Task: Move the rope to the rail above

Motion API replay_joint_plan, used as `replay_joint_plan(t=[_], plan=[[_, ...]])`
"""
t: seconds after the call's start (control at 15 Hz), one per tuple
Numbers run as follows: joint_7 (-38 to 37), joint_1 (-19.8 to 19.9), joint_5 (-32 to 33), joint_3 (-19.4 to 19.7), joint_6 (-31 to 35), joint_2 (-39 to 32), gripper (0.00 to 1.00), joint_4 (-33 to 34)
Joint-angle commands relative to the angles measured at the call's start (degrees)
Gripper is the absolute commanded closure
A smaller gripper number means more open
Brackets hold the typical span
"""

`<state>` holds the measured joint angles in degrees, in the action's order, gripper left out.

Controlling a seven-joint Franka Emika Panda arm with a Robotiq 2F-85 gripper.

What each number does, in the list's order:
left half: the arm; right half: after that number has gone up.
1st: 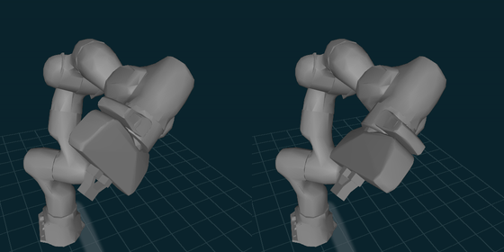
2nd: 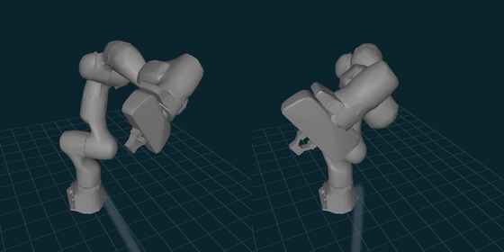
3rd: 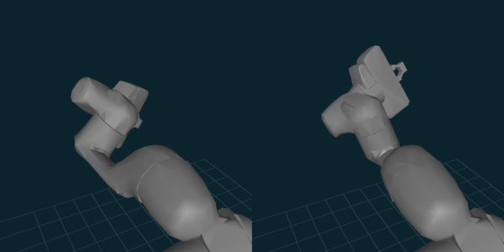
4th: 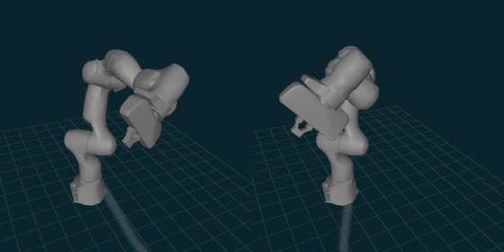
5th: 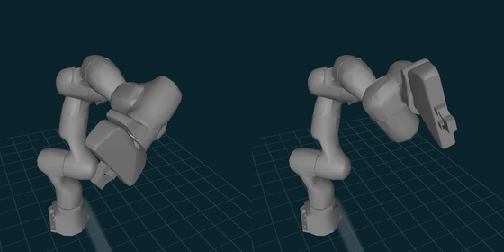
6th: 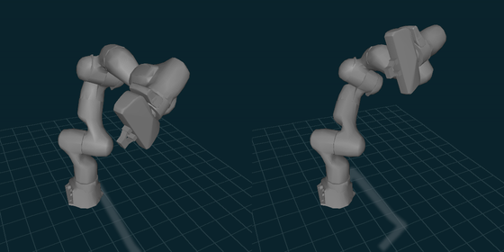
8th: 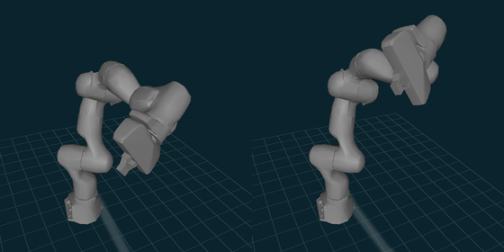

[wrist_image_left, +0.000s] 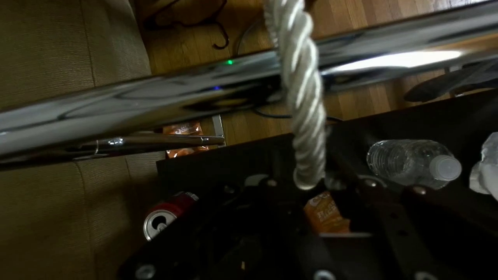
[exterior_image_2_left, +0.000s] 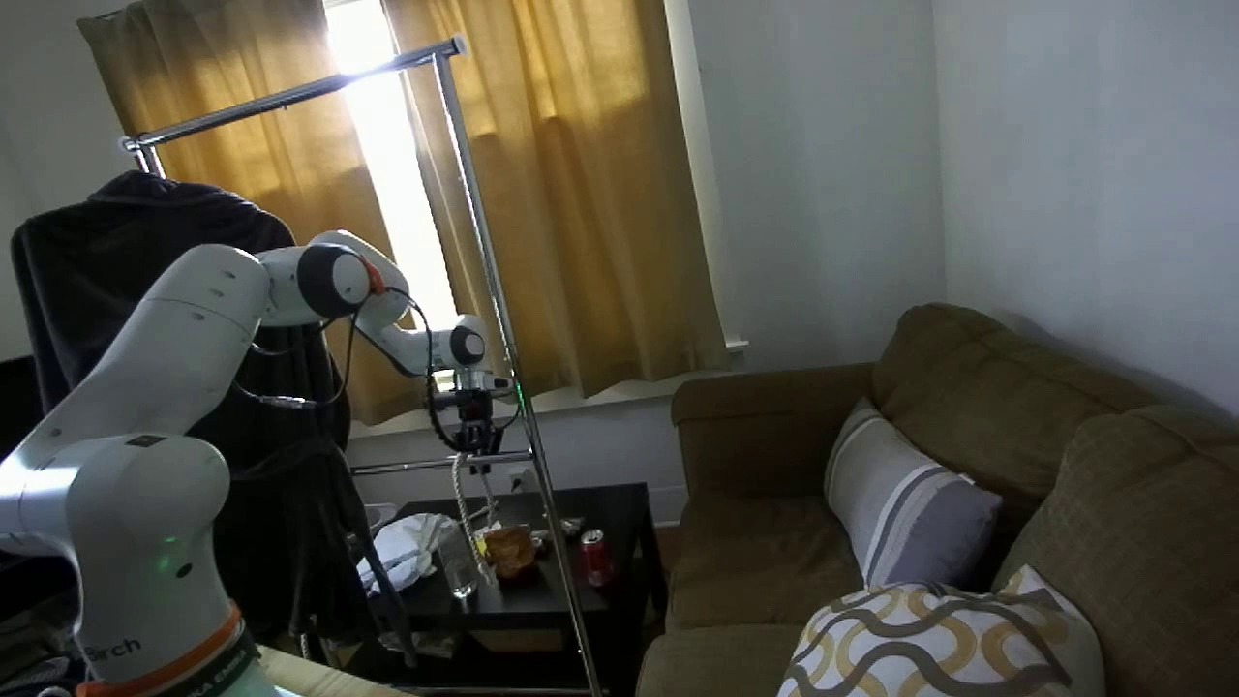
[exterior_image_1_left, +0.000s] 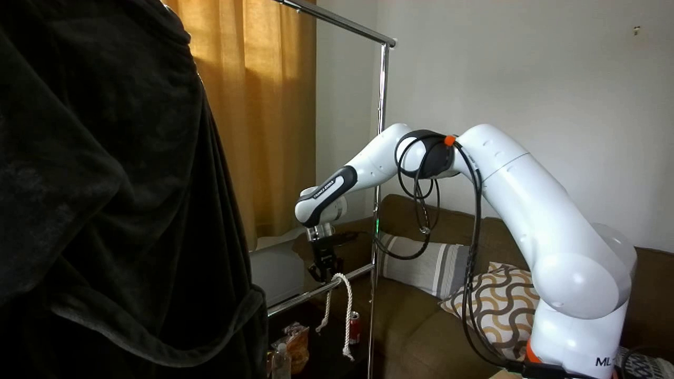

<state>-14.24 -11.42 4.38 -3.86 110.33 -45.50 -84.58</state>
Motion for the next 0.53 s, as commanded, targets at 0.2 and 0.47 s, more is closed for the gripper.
replay_joint_plan(t=[0.2, 0.47], plan=[[0.2, -1.2, 0.3, 1.1, -1.4, -2.2, 0.12, 2.4], [0.8, -1.0, 0.0, 0.9, -1.5, -3.2, 0.09, 2.8]])
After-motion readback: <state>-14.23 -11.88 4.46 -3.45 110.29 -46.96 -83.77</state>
